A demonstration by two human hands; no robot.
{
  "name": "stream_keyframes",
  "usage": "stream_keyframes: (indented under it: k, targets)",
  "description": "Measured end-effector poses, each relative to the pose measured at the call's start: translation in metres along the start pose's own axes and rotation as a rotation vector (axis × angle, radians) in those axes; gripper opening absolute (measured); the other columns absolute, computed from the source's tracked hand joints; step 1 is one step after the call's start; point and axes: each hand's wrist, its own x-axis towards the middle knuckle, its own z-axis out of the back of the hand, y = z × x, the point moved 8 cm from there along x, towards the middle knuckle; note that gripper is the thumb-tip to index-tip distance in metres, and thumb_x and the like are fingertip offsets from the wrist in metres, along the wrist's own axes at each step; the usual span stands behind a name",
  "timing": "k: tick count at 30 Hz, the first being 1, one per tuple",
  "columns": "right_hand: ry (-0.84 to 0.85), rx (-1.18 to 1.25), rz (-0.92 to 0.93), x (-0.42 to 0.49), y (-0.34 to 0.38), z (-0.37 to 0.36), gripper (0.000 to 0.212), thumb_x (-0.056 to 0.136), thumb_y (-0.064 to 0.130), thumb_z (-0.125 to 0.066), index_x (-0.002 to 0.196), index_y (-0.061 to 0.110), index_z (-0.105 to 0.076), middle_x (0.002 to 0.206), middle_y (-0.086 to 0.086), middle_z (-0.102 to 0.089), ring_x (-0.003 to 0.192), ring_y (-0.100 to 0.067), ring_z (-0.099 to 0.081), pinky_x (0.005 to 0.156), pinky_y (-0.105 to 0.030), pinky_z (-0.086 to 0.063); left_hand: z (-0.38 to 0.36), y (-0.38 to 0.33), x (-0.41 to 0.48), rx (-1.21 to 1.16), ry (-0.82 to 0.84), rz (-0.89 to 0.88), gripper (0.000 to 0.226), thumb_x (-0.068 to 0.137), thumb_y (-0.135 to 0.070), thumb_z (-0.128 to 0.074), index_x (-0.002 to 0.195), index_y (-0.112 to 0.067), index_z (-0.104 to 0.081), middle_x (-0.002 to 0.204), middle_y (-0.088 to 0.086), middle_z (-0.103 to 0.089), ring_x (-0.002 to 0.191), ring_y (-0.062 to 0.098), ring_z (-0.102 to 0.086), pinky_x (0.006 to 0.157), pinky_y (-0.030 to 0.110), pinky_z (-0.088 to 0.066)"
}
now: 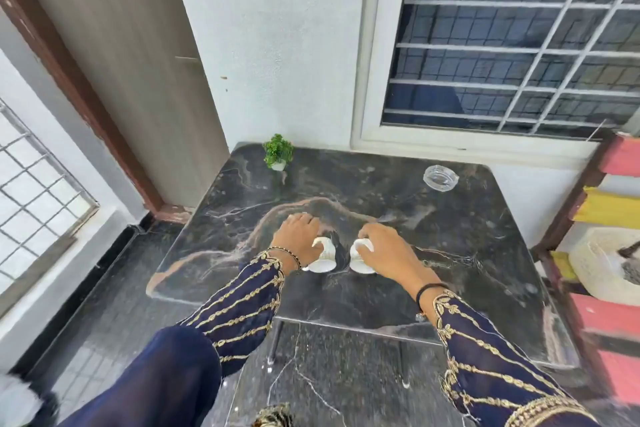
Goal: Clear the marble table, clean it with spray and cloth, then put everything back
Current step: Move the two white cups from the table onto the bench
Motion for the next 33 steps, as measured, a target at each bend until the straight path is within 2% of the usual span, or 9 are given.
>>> stream_keyframes:
  k: [4, 8, 11, 13, 15, 18, 20, 24, 33]
  targets:
    - [0.039, -0.034, -0.077, -0.001, -0.03, -0.018, 0.04, 0.096, 0.018, -0.063, 0.136, 0.019, -0.059, 0.147, -0.003, -0.053, 0.135, -0.027, -0.048, 0.105, -0.041, -0.044, -0.039, 0.013, 0.0, -0.021, 0.088, -0.001, 0.062, 0.083, -0.032, -0.06, 0.139, -0.015, -0.038, 0.131, 0.01, -0.05, 0.126, 0.031, -0.044, 0.105, 0.039, -0.037]
    - [0.126, -0.089, -0.093, 0.011, -0.046, -0.038, 0.063, 0.093, 0.026, -0.07, 0.15, 0.025, -0.044, 0.162, 0.001, -0.034, 0.144, -0.028, -0.036, 0.108, -0.045, -0.041, -0.068, 0.016, 0.013, 0.059, 0.105, -0.078, 0.071, 0.08, -0.036, -0.064, 0.142, -0.024, -0.033, 0.143, 0.008, -0.039, 0.126, 0.03, -0.044, 0.098, 0.042, -0.045]
    - [0.146, -0.194, -0.053, 0.023, -0.05, -0.05, 0.066, 0.095, 0.029, -0.068, 0.153, 0.027, -0.038, 0.163, 0.001, -0.029, 0.144, -0.025, -0.035, 0.104, -0.047, -0.046, -0.08, 0.012, 0.024, 0.13, 0.103, -0.118, 0.071, 0.07, -0.032, -0.076, 0.133, -0.024, -0.042, 0.143, 0.01, -0.044, 0.111, 0.027, -0.057, 0.066, 0.038, -0.058]
    - [0.124, -0.223, -0.027, 0.032, -0.052, -0.052, 0.062, 0.096, 0.033, -0.067, 0.152, 0.027, -0.04, 0.159, 0.003, -0.035, 0.138, -0.025, -0.04, 0.096, -0.047, -0.051, -0.085, 0.012, 0.033, 0.139, 0.098, -0.125, 0.068, 0.061, -0.022, -0.081, 0.123, -0.023, -0.051, 0.135, 0.01, -0.054, 0.098, 0.025, -0.063, 0.041, 0.03, -0.052]
    - [0.095, -0.226, -0.002, 0.04, -0.052, -0.052, 0.057, 0.096, 0.029, -0.067, 0.148, 0.026, -0.044, 0.155, 0.003, -0.04, 0.131, -0.025, -0.044, 0.089, -0.045, -0.056, -0.087, 0.014, 0.041, 0.143, 0.07, -0.134, 0.065, 0.059, -0.015, -0.08, 0.119, -0.022, -0.056, 0.13, 0.01, -0.057, 0.096, 0.026, -0.063, 0.034, 0.028, -0.047]
    - [0.075, -0.186, 0.006, 0.055, -0.06, -0.052, 0.054, 0.092, 0.014, -0.066, 0.143, 0.023, -0.05, 0.145, 0.002, -0.05, 0.121, -0.026, -0.05, 0.083, -0.041, -0.058, -0.09, 0.015, 0.057, 0.087, 0.072, -0.127, 0.058, 0.069, -0.016, -0.077, 0.122, -0.021, -0.055, 0.125, 0.008, -0.057, 0.099, 0.028, -0.061, 0.04, 0.034, -0.053]
    - [0.063, -0.112, -0.012, 0.059, -0.064, -0.05, 0.051, 0.091, 0.009, -0.061, 0.14, 0.02, -0.054, 0.14, 0.0, -0.057, 0.119, -0.028, -0.054, 0.089, -0.043, -0.056, -0.089, 0.018, 0.064, -0.002, 0.098, -0.074, 0.049, 0.081, -0.019, -0.067, 0.128, -0.021, -0.053, 0.124, 0.006, -0.056, 0.106, 0.028, -0.058, 0.055, 0.041, -0.058]
    - [0.005, 0.111, -0.211, 0.06, -0.098, -0.035, 0.045, 0.089, 0.007, -0.058, 0.131, 0.02, -0.064, 0.123, -0.006, -0.072, 0.112, -0.032, -0.064, 0.089, -0.039, -0.05, -0.089, 0.008, 0.086, -0.126, 0.168, -0.045, 0.039, 0.091, -0.017, -0.047, 0.129, -0.022, -0.052, 0.116, 0.008, -0.062, 0.102, 0.034, -0.062, 0.076, 0.045, -0.055]
    - [-0.19, 0.341, -0.477, 0.016, -0.214, 0.014, 0.027, 0.088, 0.013, -0.067, 0.113, 0.017, -0.075, 0.105, -0.006, -0.073, 0.094, -0.025, -0.066, 0.086, -0.035, -0.052, -0.085, -0.093, 0.146, -0.364, 0.198, -0.03, 0.041, 0.084, -0.013, -0.055, 0.122, -0.022, -0.064, 0.111, 0.012, -0.059, 0.101, 0.032, -0.059, 0.09, 0.039, -0.048]
